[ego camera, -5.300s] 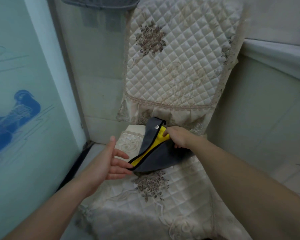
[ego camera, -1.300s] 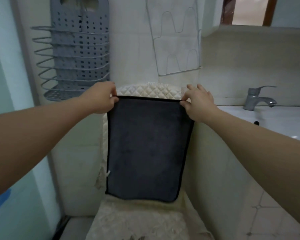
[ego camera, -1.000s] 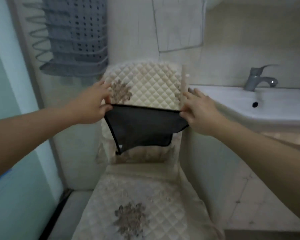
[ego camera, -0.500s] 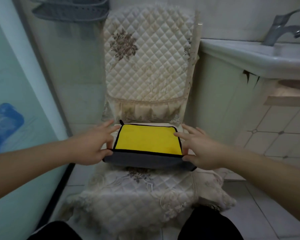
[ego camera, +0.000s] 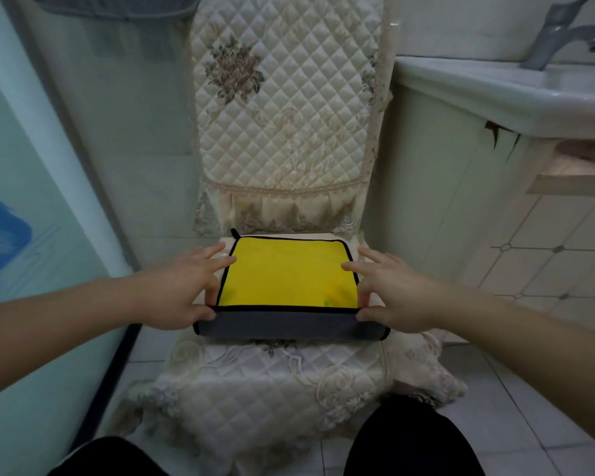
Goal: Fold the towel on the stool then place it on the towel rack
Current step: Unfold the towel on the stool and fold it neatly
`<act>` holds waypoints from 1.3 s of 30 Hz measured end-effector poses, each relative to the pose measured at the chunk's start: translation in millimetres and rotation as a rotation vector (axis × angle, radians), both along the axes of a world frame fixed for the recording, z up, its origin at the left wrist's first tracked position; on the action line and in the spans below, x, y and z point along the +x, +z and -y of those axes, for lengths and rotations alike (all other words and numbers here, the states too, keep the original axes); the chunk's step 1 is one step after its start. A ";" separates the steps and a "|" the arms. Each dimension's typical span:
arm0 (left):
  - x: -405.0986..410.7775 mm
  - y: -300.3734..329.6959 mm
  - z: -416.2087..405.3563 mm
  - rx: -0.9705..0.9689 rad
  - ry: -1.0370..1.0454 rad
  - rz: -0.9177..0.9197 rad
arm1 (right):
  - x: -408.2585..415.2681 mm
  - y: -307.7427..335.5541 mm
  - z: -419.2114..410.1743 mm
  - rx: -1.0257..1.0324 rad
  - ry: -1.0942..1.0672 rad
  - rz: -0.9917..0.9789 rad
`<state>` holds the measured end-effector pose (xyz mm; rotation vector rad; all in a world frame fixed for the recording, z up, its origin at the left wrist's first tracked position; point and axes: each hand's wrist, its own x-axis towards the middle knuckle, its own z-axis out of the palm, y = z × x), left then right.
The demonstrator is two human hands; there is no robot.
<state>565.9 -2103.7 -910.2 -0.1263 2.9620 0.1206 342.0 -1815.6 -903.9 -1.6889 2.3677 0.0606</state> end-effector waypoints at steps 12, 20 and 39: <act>-4.8 -8.3 12.3 0.068 -0.018 0.011 | -1.0 -1.9 1.2 0.028 -0.020 0.121; -30.6 -3.1 19.2 -0.054 0.049 -0.109 | -17.5 -9.6 22.0 -0.089 -0.113 -0.043; -84.1 -56.2 47.5 -0.140 0.198 -0.161 | -60.4 -68.6 75.4 -0.133 -0.307 -0.069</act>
